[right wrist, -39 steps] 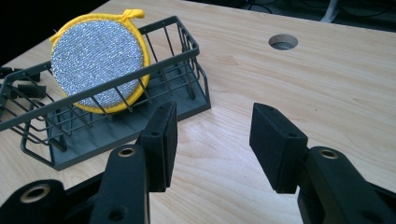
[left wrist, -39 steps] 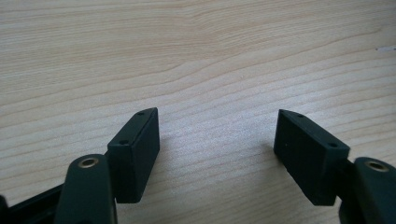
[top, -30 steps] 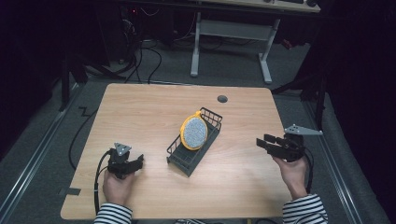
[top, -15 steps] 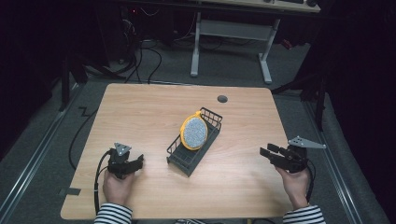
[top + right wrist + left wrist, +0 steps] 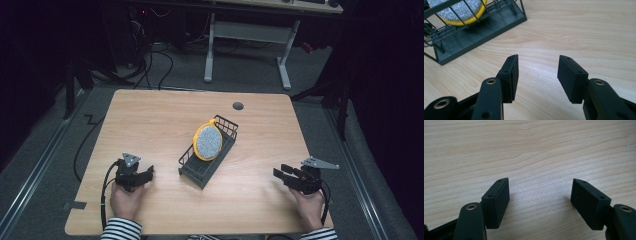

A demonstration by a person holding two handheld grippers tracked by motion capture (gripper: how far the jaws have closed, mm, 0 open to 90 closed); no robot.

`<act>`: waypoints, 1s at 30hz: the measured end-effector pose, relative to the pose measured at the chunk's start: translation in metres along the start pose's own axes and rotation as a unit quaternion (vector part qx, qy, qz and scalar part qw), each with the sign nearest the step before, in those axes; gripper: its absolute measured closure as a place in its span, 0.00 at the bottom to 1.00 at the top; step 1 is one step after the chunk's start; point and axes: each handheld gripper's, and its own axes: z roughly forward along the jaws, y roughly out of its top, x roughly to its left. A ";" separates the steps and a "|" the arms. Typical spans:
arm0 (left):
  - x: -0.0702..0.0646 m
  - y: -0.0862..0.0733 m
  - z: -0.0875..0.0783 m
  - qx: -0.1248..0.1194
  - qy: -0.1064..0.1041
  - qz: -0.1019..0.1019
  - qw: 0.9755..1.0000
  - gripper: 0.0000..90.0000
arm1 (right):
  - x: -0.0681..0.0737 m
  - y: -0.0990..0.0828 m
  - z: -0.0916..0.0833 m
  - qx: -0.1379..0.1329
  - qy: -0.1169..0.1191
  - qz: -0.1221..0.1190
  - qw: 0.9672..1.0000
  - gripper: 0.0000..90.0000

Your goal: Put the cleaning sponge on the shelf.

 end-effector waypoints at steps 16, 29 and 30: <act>0.000 0.000 0.000 0.000 0.000 0.000 1.000 0.35 | 0.002 -0.017 0.014 0.008 -0.030 -0.006 0.999 0.50; 0.000 0.000 0.000 0.000 0.000 0.000 1.000 0.35 | 0.006 -0.023 0.025 0.024 -0.061 -0.034 0.997 0.45; 0.000 0.000 0.000 0.000 0.000 0.000 1.000 0.36 | 0.006 -0.024 0.025 0.025 -0.061 -0.033 0.997 0.44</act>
